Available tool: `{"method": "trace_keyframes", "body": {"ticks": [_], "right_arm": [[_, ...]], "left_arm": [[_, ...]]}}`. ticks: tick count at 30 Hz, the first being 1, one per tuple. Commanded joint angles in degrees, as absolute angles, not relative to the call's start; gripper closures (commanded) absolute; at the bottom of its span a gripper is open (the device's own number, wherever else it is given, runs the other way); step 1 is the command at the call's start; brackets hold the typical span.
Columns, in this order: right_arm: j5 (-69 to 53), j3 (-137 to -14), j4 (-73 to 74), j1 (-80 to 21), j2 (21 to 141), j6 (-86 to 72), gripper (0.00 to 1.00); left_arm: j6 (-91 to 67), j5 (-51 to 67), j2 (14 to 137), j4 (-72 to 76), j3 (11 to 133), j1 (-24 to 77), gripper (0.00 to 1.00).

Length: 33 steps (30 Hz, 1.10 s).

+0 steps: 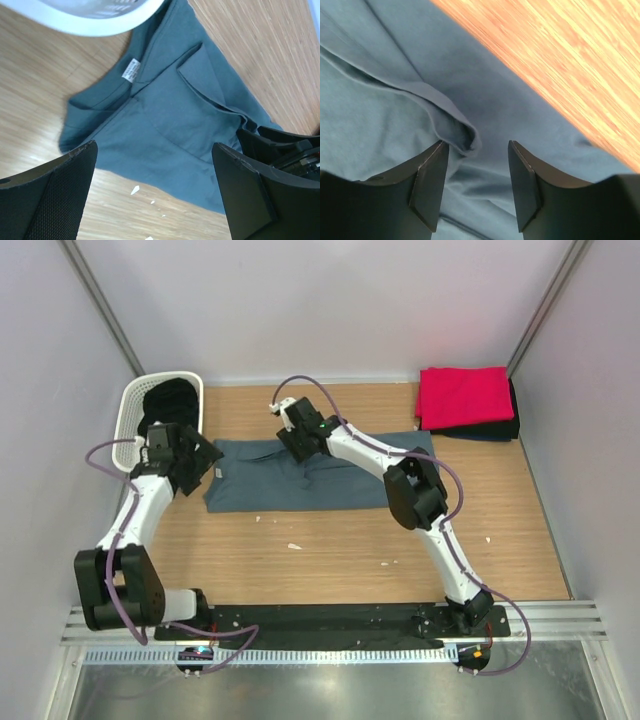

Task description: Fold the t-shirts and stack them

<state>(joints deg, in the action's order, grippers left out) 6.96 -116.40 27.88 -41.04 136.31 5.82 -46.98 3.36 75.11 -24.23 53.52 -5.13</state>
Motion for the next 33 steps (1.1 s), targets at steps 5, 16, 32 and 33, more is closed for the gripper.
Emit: {"method": "trace_keyframes", "body": {"ticks": [5, 16, 32, 33], "right_arm": [[0.81, -112.97, 31.12, -36.66, 122.11, 1.94, 0.42], [-4.57, -100.64, 26.28, -31.82, 116.10, -10.63, 0.43], [-4.48, -98.18, 23.64, -31.38, 117.42, -12.39, 0.45], [-4.22, -97.91, 23.56, -31.38, 117.25, -12.39, 0.45]], "left_arm": [[-52.54, 0.45, 84.54, -19.07, 63.44, 2.28, 0.04], [-71.71, -5.45, 99.30, -14.24, 68.12, 7.56, 0.05], [-77.43, -9.49, 107.75, -11.34, 70.14, 8.44, 0.30], [-77.52, -9.93, 107.93, -10.99, 70.22, 8.44, 0.33]]}}
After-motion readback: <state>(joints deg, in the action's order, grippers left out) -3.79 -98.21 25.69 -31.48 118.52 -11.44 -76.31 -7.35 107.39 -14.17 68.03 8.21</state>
